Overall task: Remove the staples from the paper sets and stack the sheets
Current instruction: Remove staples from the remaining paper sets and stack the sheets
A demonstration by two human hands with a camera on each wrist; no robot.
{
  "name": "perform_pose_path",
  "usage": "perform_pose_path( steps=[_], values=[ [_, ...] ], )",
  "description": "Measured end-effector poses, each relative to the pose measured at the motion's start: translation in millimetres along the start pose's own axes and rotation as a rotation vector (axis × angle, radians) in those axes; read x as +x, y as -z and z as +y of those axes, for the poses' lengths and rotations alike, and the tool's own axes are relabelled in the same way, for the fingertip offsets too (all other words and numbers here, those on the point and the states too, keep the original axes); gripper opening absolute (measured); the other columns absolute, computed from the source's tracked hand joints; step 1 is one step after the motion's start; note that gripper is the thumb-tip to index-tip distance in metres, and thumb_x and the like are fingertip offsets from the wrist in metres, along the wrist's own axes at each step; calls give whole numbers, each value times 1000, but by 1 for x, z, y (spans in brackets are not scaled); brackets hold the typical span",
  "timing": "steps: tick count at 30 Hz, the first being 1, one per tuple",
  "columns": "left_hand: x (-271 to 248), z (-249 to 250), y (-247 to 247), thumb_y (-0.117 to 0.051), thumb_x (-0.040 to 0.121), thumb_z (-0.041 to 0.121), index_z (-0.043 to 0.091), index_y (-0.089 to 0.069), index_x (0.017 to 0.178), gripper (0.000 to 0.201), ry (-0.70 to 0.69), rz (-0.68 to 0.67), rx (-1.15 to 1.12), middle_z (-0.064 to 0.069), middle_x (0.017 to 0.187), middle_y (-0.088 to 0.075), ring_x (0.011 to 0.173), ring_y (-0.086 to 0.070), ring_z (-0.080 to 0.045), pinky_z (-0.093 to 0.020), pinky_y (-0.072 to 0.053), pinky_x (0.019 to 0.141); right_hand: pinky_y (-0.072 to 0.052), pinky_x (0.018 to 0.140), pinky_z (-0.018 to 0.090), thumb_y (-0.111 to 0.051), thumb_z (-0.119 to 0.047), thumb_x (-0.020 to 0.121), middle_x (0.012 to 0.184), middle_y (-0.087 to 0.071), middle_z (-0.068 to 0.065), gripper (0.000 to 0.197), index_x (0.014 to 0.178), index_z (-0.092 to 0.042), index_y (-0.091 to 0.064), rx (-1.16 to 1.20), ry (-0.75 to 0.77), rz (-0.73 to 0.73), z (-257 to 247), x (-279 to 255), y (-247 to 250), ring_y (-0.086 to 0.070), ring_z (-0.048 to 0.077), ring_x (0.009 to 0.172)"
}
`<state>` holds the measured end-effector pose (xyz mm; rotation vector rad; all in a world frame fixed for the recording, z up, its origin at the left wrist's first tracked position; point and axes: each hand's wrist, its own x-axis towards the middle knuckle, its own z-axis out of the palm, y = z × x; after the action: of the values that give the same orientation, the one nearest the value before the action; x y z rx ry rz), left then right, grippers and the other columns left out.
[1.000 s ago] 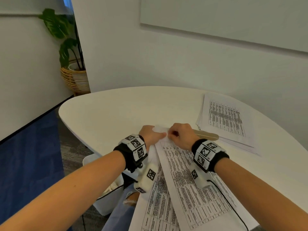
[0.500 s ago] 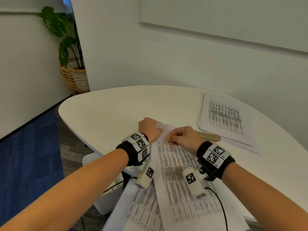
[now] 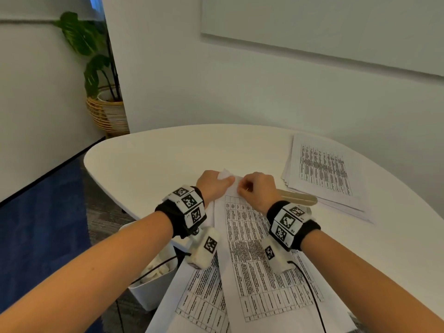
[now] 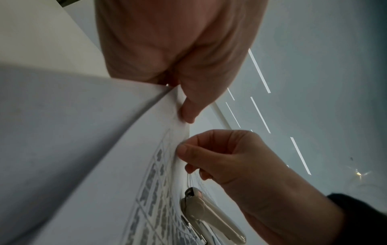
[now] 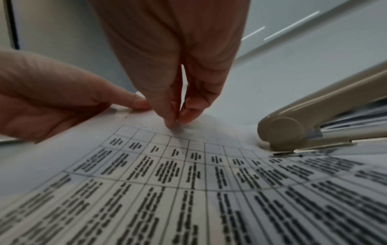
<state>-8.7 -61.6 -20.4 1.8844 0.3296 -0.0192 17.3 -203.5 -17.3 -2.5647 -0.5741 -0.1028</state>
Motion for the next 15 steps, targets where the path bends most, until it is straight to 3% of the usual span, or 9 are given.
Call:
perform_pose_path(
  steps=[4, 8, 13, 15],
  values=[
    [1, 0, -1, -59, 92, 29, 0, -67, 101, 32, 1, 16, -1, -16, 106, -68, 101, -64, -30, -45, -51, 92, -47, 73, 26, -64, -10, 84, 88, -58, 2, 5, 88, -8, -67, 9, 92, 83, 4, -1, -3, -53, 14, 73],
    [4, -2, -2, -59, 91, 26, 2, -67, 97, 27, 26, 31, -15, -16, 104, -69, 99, -64, -31, -46, -51, 91, -50, 73, 33, -63, -7, 86, 92, -58, 9, 10, 89, -3, -72, -61, 231, 61, 6, -3, -4, -56, 20, 74],
    [6, -5, -2, -64, 87, 27, 1, -68, 98, 28, 59, 47, -25, -15, 101, -69, 97, -65, -31, -45, -53, 90, -48, 75, 37, -51, -11, 93, 94, -54, 10, 17, 93, -2, -65, -134, 243, -21, 5, -4, -5, -55, 26, 79],
    [4, -4, -2, -73, 81, 24, 4, -69, 96, 25, 39, 20, -17, -11, 98, -70, 96, -66, -27, -40, -54, 88, -47, 73, 35, -51, -9, 93, 91, -56, 12, 16, 94, -1, -65, -113, 235, -22, 5, -5, -7, -55, 26, 78]
  ],
)
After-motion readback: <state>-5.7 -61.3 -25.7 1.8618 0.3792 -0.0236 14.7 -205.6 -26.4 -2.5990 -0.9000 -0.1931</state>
